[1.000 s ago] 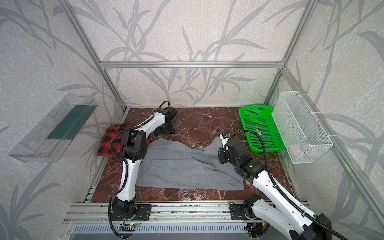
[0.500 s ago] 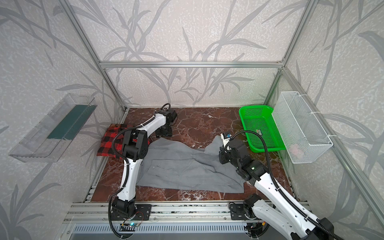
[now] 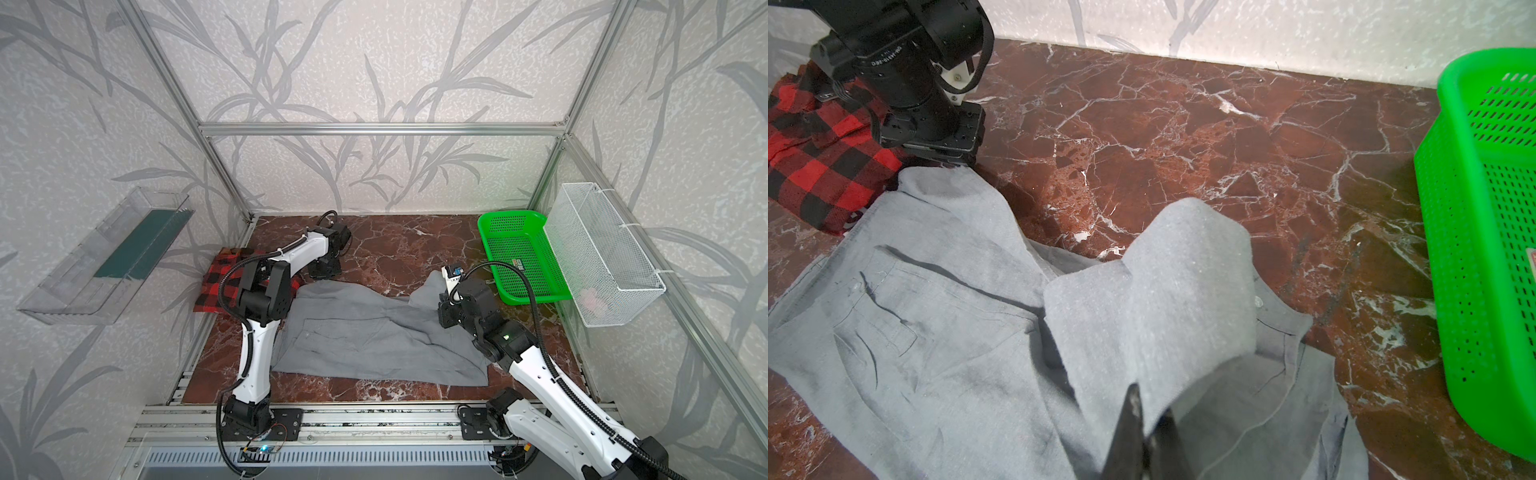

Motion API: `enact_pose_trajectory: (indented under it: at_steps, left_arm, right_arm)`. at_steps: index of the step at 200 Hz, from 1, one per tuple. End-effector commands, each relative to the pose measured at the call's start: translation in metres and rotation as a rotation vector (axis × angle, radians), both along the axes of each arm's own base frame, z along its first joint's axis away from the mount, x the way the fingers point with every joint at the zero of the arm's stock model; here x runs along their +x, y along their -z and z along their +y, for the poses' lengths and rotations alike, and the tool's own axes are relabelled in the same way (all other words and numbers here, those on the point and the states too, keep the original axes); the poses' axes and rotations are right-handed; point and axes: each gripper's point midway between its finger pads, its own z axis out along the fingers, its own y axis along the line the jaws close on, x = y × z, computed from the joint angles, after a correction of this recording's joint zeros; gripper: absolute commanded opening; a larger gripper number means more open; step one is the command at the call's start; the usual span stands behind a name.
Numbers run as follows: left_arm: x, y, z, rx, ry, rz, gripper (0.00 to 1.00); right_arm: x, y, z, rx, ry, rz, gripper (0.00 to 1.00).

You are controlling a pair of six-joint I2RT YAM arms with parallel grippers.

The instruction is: Fold and stack the long sleeve shirts

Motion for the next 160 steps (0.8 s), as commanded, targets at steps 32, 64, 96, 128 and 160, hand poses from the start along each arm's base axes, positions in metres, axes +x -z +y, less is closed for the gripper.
enact_pose_trajectory:
  at_steps: [32,64,96,128,160]
  left_arm:
    - [-0.016,0.007,0.015,-0.001,-0.046,0.057,0.0]
    - [-0.009,-0.035,0.021,-0.009,-0.081,-0.085,0.0]
    - [-0.024,-0.054,0.024,-0.057,-0.139,-0.199,0.0]
    - [-0.05,-0.048,0.027,-0.098,-0.191,-0.254,0.0]
    - [-0.077,-0.049,0.035,-0.091,-0.225,-0.302,0.0]
  right_arm:
    - [0.001,-0.009,0.003,0.022,-0.006,-0.03,0.0]
    - [0.002,-0.009,0.004,0.027,-0.009,-0.03,0.0]
    - [0.001,-0.006,0.005,0.027,-0.013,-0.024,0.0]
    - [0.0,-0.005,0.004,0.024,-0.012,-0.016,0.0]
    - [-0.004,0.001,0.001,0.017,0.0,0.01,0.0]
